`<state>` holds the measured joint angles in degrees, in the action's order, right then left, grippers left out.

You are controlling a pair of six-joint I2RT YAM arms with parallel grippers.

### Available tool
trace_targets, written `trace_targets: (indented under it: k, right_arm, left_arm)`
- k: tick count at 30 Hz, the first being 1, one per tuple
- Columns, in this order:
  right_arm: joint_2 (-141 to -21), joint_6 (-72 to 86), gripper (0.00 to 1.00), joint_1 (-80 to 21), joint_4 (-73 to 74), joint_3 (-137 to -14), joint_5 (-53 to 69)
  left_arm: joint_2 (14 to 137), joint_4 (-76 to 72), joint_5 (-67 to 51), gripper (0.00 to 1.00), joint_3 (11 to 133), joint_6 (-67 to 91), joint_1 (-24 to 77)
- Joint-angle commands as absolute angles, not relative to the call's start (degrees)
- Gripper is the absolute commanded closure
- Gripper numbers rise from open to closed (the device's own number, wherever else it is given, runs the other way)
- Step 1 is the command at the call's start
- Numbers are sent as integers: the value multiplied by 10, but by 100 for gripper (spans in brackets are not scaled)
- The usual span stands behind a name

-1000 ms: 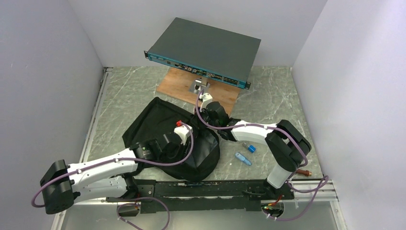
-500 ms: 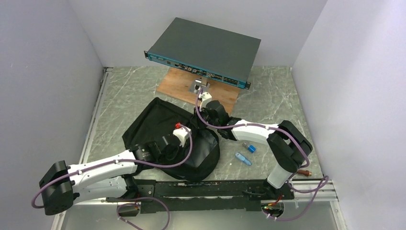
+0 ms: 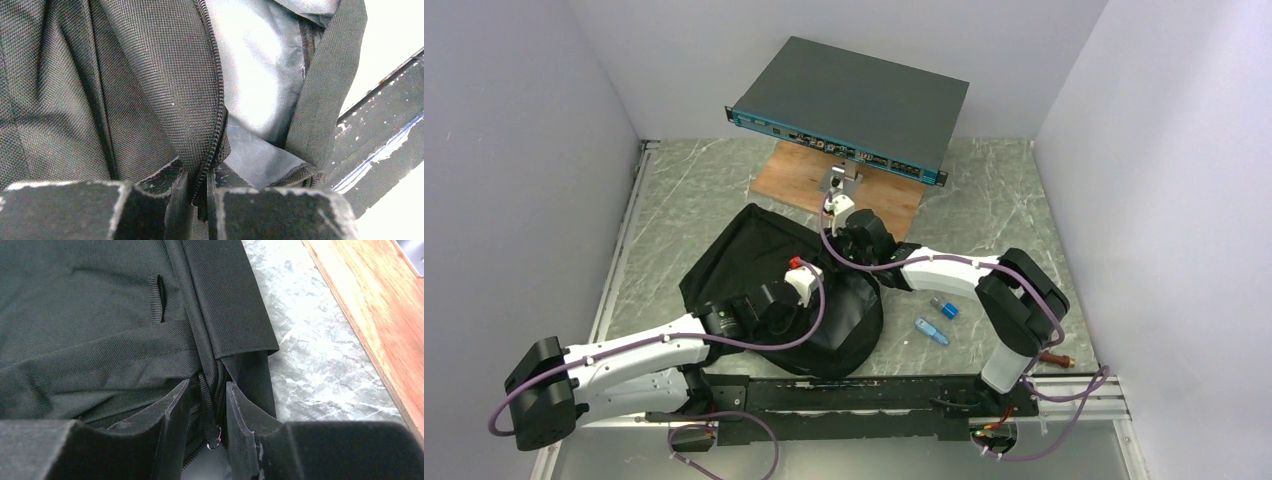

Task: Pack the student bag
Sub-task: Zip the student bag at the center of the board.

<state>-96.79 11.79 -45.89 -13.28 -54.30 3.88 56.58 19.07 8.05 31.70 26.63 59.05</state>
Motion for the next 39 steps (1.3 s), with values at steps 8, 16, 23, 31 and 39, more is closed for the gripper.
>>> trace_targets:
  k: [8,16,23,31,39]
  right_arm:
    - [-952,65,82,-476,-119,-556,-70]
    - [-926,101,100,-472,-144,-530,-59]
    - [-901,206,100,-419,-187,-488,67]
    - [-908,277,94,-373,-272,-451,177]
    - [-886,260,88,-364,-267,-424,188]
  left_arm:
    - [561,172,62,87,318,261,590]
    - [566,165,59,88,315,257,588]
    - [565,134,25,88,291,258,581]
    - [549,127,14,88,283,249,575]
    - [559,115,17,89,290,272,573]
